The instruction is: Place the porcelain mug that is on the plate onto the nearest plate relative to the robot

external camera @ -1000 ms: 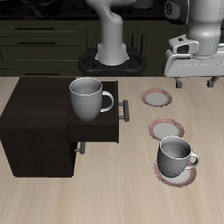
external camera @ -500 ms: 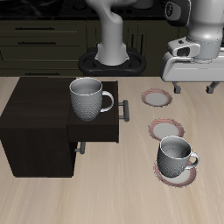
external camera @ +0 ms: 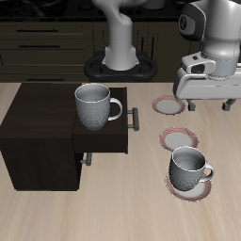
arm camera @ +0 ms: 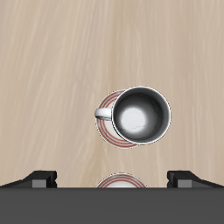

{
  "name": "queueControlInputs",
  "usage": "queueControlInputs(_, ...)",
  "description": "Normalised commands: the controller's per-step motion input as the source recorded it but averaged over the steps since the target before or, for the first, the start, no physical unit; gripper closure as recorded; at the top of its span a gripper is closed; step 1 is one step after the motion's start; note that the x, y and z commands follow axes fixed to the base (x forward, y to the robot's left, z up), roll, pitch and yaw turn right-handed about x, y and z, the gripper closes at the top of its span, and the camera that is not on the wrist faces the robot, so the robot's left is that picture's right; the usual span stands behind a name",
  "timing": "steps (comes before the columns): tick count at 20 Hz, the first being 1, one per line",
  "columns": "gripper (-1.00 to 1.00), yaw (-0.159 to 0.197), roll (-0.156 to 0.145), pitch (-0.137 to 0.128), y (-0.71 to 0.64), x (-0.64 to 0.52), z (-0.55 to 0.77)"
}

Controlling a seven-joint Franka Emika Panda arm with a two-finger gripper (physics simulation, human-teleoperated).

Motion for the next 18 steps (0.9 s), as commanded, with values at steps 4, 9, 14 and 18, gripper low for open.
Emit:
queueControlInputs(4,-1.00,0.051,0.007,0.003,-0.03,0.13,-0.32)
queueControlInputs(9,-1.00,0.006,-0.017,-0.021,-0.11,0.16,-0.11)
queueControlInputs(14,-1.00,0.015,-0.005,0.012,0.00,0.07,-0.22)
queueControlInputs(18,-1.00,0.008,0.008,0.003,0.07,0.00,-0.33)
